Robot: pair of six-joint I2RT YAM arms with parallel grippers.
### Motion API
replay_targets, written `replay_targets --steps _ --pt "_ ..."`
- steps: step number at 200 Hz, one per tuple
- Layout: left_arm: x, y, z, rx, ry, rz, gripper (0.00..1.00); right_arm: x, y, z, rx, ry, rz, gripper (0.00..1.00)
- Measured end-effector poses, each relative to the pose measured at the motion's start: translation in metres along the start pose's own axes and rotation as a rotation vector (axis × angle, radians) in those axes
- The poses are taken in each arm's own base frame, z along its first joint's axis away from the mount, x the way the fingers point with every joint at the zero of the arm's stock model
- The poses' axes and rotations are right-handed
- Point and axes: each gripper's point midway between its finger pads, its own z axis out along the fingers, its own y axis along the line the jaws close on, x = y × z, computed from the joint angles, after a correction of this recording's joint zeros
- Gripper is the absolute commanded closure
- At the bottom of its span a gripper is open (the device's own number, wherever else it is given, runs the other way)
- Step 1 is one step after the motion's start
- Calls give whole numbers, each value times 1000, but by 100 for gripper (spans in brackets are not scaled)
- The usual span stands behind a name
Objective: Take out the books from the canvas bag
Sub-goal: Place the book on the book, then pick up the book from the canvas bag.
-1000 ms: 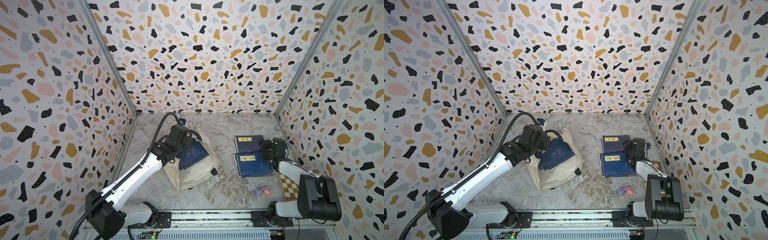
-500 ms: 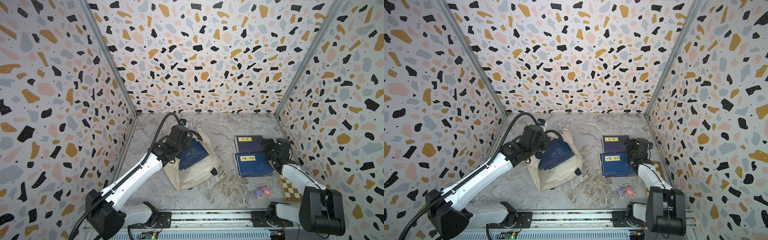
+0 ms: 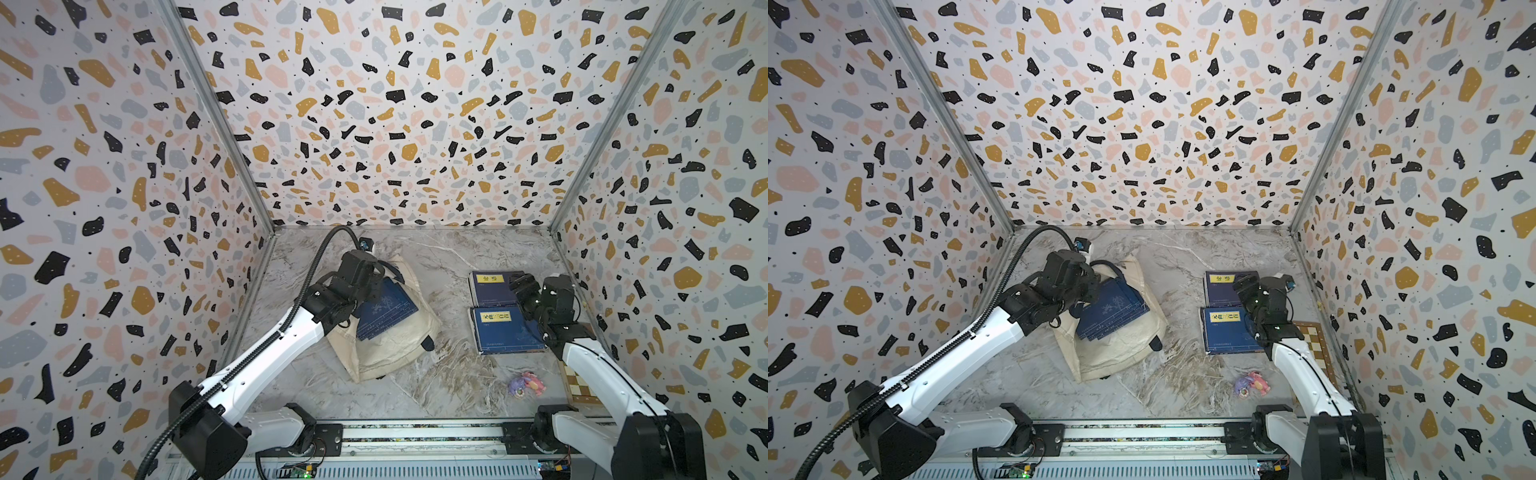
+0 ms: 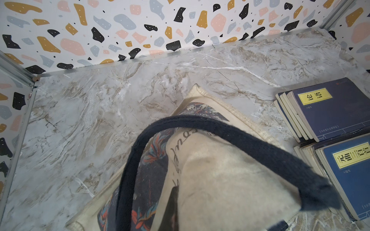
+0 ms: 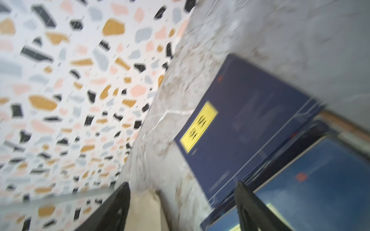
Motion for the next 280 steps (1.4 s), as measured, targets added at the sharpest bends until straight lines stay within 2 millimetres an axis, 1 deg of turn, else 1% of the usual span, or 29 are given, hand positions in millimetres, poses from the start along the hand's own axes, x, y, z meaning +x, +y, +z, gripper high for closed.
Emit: replay_targets --steps 9,21,27,44,53,63,73,99,115,133,151,182,202,212,232,243,268,280 --pt "0 0 -1 2 -1 -1 100 17 15 -6 -46 32 -34 18" --pt "-1 -1 -1 7 -2 -1 100 41 26 -14 -88 77 -68 18" --pt "-1 -1 -2 11 -2 -1 100 55 28 -18 -103 105 -83 18" --pt "0 -4 -3 25 -1 -2 100 92 27 -26 -115 169 -123 18" --pt "0 -5 -3 36 0 -3 100 117 28 -31 -127 215 -153 18" --pt "0 -6 -5 47 -3 -4 100 139 30 -38 -141 255 -184 19" --pt "0 -6 -8 52 -8 -6 100 163 36 -47 -167 297 -219 19" --pt "-1 -6 -15 67 -27 -11 100 214 54 -67 -253 373 -276 20" --pt "-3 -8 -17 79 -36 -14 100 241 57 -72 -271 411 -307 21" --pt "-4 -10 -17 89 -40 -15 100 272 57 -71 -268 455 -356 22" --pt "-3 -12 -17 102 -36 -15 100 301 64 -73 -280 484 -403 23" --pt "-3 -14 -17 116 -36 -15 100 343 89 -81 -348 520 -452 23" --pt "-2 -16 -18 131 -34 -16 100 368 103 -79 -377 547 -471 23" --pt "-2 -18 -20 142 -38 -17 100 378 107 -73 -380 556 -480 23" --pt "-1 -18 -26 159 -52 -21 100 391 113 -58 -378 575 -487 23" --pt "-1 -18 -30 168 -64 -23 100 395 114 -49 -373 583 -487 23" --pt "0 -16 -42 190 -92 -29 100 401 109 -25 -344 593 -489 23" --pt "1 -16 -46 201 -99 -30 100 404 107 -17 -335 598 -496 23"
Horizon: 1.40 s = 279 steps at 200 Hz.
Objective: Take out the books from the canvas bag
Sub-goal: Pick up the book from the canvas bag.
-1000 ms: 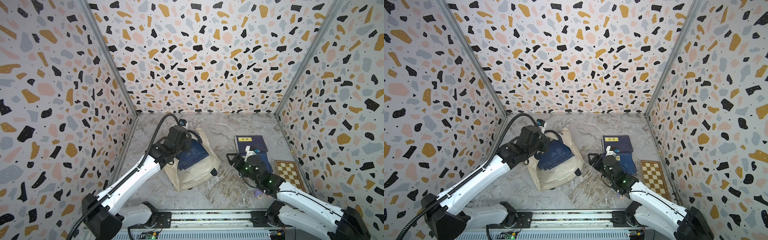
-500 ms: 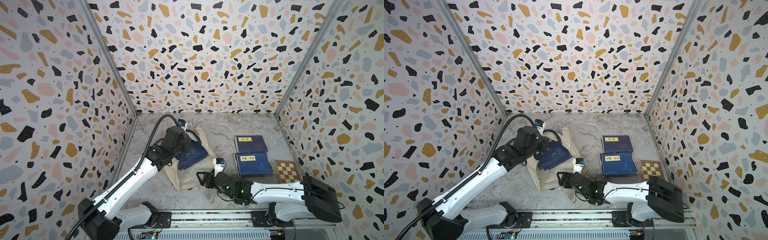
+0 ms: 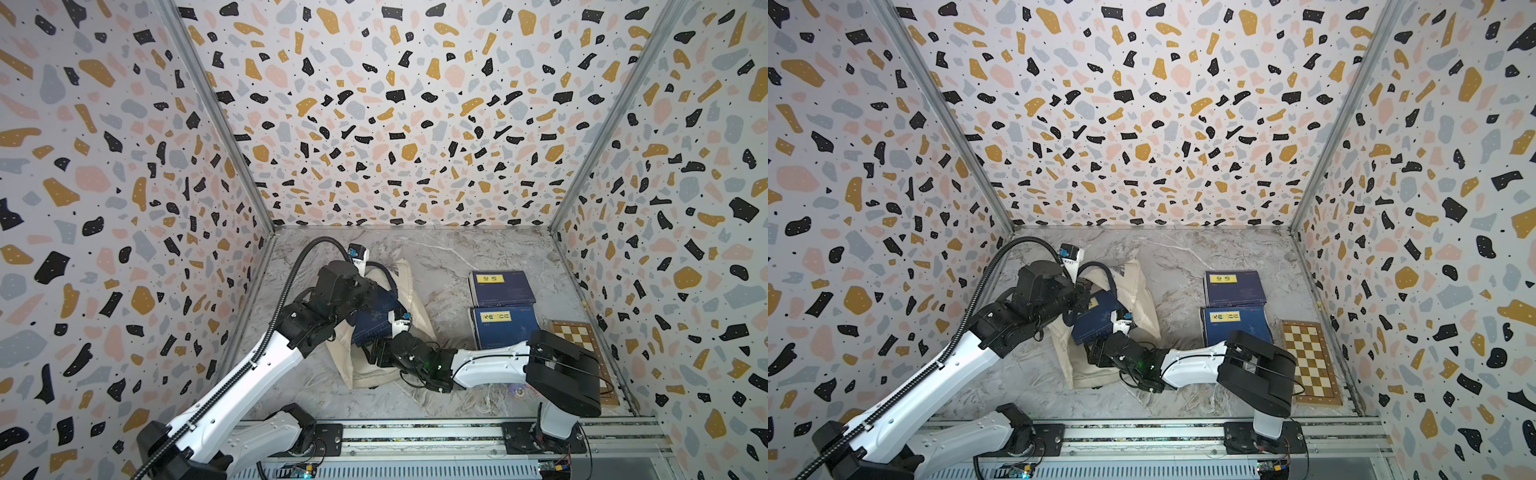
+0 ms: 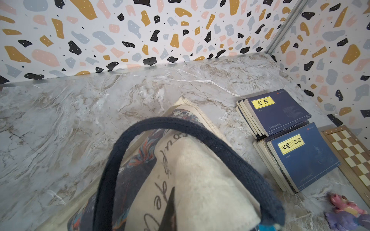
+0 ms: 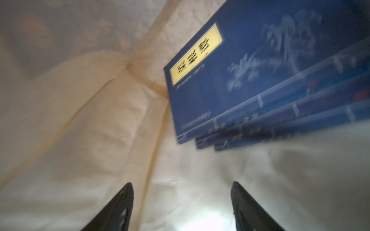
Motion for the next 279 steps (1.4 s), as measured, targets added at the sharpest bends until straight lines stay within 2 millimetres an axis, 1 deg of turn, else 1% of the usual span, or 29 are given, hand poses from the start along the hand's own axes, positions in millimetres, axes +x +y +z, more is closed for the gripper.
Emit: replay_targets --steps 30,54,66,81,99,128,160,189,209,227,258,279 --pt "-1 -2 -10 26 -23 8 100 1 -4 15 4 10 12 24" --pt "-1 -8 -24 75 -57 11 100 0 -22 26 28 19 35 25" --pt "0 -10 -29 99 -65 17 100 -2 -26 29 24 17 52 25" --pt "2 -14 -33 125 -71 27 100 -6 -25 28 7 6 63 26" --pt "4 -20 -38 168 -81 45 100 -9 -28 28 -2 -8 68 29" --pt "6 -32 -40 234 -79 73 100 -15 -31 26 -21 -33 70 37" --pt "6 -44 -44 287 -88 110 100 -22 -30 25 -32 -56 36 41" --pt "3 -51 -50 315 -115 142 100 -34 -26 21 -30 -107 3 40" --pt "2 -53 -56 327 -142 166 100 -47 -23 17 -46 -149 -2 36" --pt "6 -53 -61 333 -156 186 100 -58 -23 14 -64 -190 -3 34" --pt "10 -52 -63 328 -163 209 100 -59 -31 10 -72 -215 -15 32" --pt "9 -51 -62 321 -167 215 100 -62 -32 7 -83 -239 -14 36"
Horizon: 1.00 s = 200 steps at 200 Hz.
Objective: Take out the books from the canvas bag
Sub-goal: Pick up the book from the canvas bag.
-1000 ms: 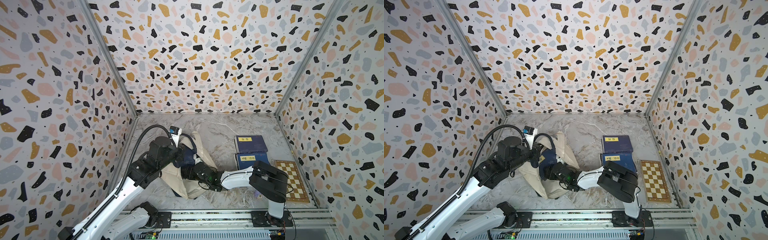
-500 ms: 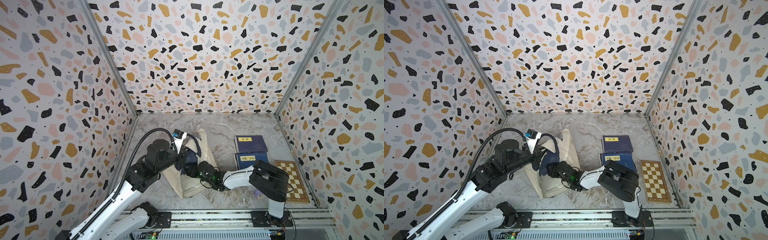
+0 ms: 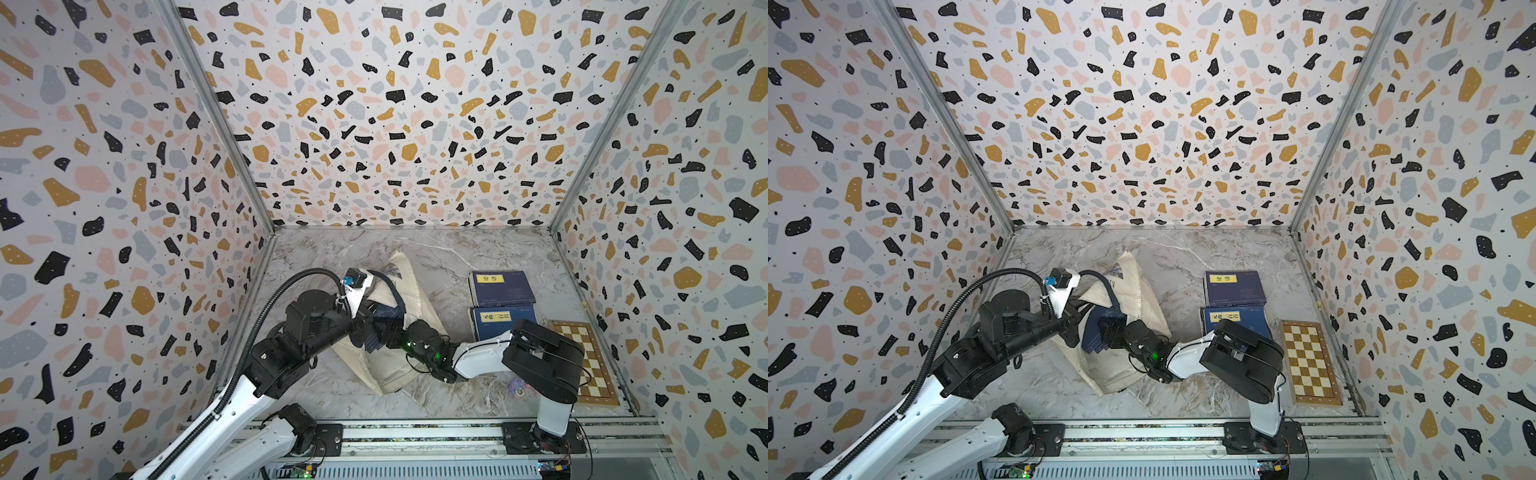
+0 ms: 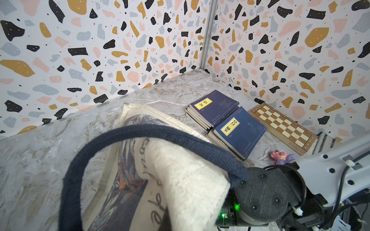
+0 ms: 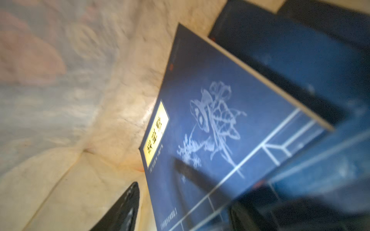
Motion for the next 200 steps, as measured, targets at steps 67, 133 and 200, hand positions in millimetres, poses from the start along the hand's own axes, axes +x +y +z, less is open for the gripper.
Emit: replay_targets --steps 67,133,200 --pt "6 2 12 -14 29 4 100 -12 16 -5 -97 -49 -11 58" --pt "8 28 32 -160 79 3 100 -12 22 -11 -126 -28 -1 82" --pt "7 75 51 -367 112 -57 100 -26 36 -31 -151 -44 -15 100"
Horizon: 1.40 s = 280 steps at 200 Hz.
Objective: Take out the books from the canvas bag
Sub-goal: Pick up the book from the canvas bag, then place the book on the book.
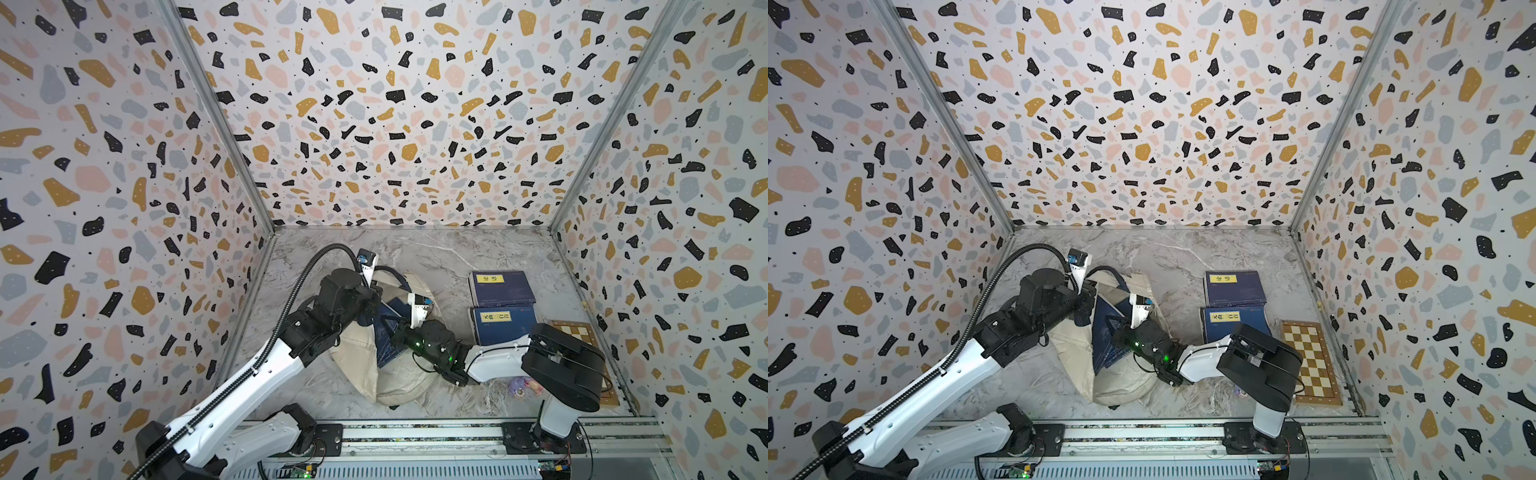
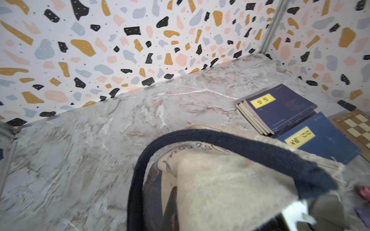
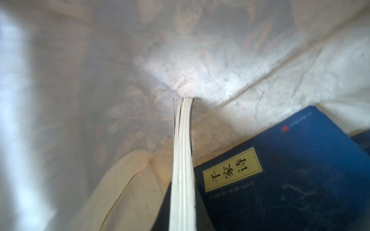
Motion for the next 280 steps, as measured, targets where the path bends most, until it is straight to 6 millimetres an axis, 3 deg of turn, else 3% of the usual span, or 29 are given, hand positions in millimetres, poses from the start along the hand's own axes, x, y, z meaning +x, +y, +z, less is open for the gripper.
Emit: replay_targets --steps 49,114,175,212,255,280 --pt "0 24 17 -86 29 -79 100 -24 18 -24 -34 -56 -66 100" --pt "-2 24 20 -83 32 -104 100 -60 44 -71 -97 -146 -215 100" --pt "-1 17 30 -57 70 -104 100 -127 53 -128 -49 -313 -237 100" --pt "4 13 37 -46 116 -101 100 -162 23 -156 70 -395 -190 100" --pt "9 11 38 -32 136 -100 100 -199 -40 -202 308 -502 -64 100" --pt "10 10 38 -30 143 -100 100 -209 -77 -234 427 -575 15 100"
